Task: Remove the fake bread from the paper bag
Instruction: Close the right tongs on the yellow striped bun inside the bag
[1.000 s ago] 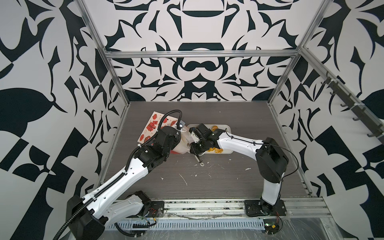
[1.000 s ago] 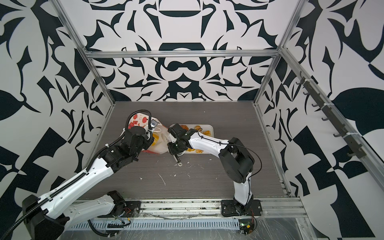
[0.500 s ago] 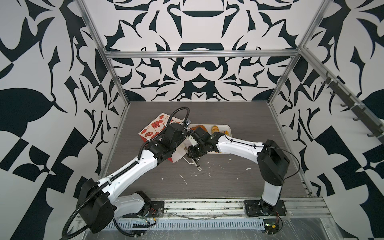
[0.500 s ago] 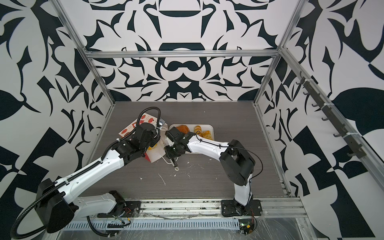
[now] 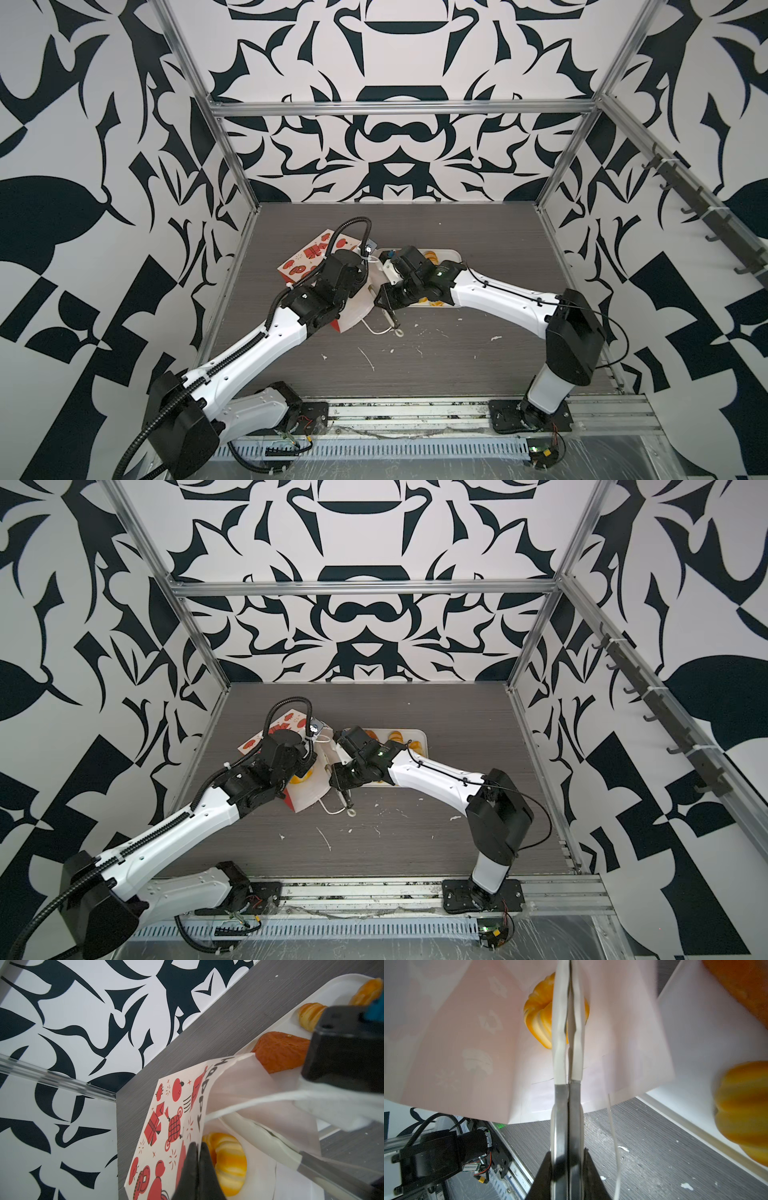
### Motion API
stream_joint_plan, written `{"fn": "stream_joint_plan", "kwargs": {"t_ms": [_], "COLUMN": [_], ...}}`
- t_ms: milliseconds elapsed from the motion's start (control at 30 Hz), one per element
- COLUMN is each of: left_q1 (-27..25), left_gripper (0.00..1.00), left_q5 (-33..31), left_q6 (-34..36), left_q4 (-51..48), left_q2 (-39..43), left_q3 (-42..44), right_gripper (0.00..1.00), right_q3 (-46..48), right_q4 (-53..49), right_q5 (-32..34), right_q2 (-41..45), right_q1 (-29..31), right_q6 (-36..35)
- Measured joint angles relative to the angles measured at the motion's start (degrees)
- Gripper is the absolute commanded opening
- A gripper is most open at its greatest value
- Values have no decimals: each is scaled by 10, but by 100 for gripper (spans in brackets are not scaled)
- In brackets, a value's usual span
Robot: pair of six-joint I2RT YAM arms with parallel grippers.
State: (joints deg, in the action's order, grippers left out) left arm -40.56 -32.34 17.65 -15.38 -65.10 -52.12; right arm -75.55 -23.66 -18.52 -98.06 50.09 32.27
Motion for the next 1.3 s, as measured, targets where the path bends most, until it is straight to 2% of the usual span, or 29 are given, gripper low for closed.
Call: {"fn": "stream_joint_plan", "kwargs": {"t_ms": [400,667,800,1033,1167,1300], "left_q1": [0,0,0,0,0,0], "left_gripper": [0,0,0,0,0,0], "left_q5": [4,4,4,5,5,6], "left_q6": [-1,-1,0,2,3,4], "left_q4": [2,2,5,10,10,10], "left_q2": [0,0,0,0,0,0], "left_q3": [2,2,2,2,2,2], "right_gripper": [23,23,23,25,30,38], "right_q3": [80,85,68,4,-47,-62], "right_q4": [-3,-11,-21,-28,-37,-52], "right_q5": [-17,-8,-11,-30,-35,-24], "right_q2": [76,125,100,3,-43,-53], "right_q1": [-2,-12,-14,-12,-9,-2], "right_q6": [8,8,8,5,-11,-51]}}
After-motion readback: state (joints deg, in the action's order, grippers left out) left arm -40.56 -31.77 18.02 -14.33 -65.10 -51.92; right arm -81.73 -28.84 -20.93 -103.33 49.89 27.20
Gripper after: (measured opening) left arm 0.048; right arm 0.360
